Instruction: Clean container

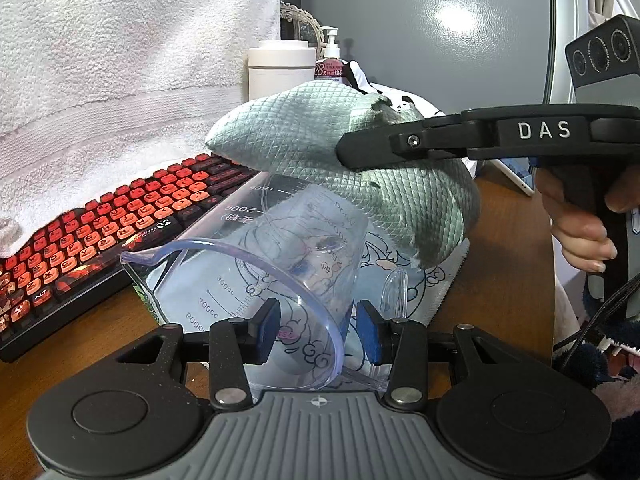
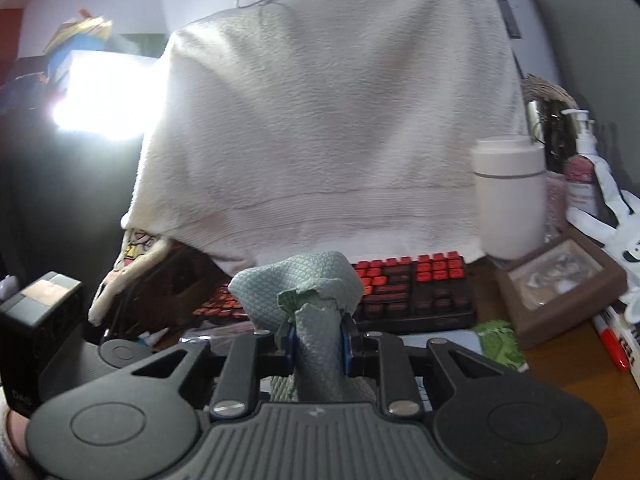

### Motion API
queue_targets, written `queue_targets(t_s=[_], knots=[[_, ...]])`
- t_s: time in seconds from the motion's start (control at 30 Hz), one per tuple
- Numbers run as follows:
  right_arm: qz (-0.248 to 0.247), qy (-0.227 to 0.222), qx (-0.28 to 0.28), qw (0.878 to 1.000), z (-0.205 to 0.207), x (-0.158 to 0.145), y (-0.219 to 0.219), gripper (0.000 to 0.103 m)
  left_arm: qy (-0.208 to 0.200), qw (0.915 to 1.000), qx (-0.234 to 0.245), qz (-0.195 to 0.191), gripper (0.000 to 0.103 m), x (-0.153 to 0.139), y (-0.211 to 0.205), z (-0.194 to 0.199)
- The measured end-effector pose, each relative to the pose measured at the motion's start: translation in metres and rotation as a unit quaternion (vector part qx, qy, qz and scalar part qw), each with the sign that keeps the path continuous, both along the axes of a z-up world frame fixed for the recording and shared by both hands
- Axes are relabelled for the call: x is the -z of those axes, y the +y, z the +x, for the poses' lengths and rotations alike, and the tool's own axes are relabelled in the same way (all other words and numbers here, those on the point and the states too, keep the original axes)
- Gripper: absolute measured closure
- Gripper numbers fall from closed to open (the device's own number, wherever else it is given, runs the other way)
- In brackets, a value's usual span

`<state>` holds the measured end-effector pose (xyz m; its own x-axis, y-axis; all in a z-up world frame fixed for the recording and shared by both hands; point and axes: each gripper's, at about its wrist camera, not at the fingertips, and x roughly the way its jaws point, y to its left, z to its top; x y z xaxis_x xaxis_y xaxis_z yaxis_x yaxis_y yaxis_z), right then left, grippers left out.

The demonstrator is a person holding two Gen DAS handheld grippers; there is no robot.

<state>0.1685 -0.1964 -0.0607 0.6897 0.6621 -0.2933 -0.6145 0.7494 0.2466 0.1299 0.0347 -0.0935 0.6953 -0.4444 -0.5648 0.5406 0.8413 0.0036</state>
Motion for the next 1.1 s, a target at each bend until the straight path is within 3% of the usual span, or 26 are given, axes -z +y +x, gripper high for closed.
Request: queue_targets(t_s=[0.17,0.47,0.63,1.1], knots=[[-0.015,-0.014,-0.004,1.0,-0.009,0.001,0.009,0.083,0.0,1.0,0.0,0.001,0.061,0.0,0.0,0.002],[-0.034,-0.042,-0.089,0.995,-0.041,0.0,0.033,0.083,0.0,1.0,0.001,0.001,0.061,0.0,0.0,0.001],[-0.042,-0.053,-0.106,0.992,-0.046,0.001,0.032,0.083,0.0,1.0,0.0,0.0,0.061,0.0,0.0,0.002],[-0.009,0.001,0.001,1.0,-0.005,0.009,-0.013,0.083,0.001,1.0,0.0,-0.001,0.061,0.0,0.0,0.004]])
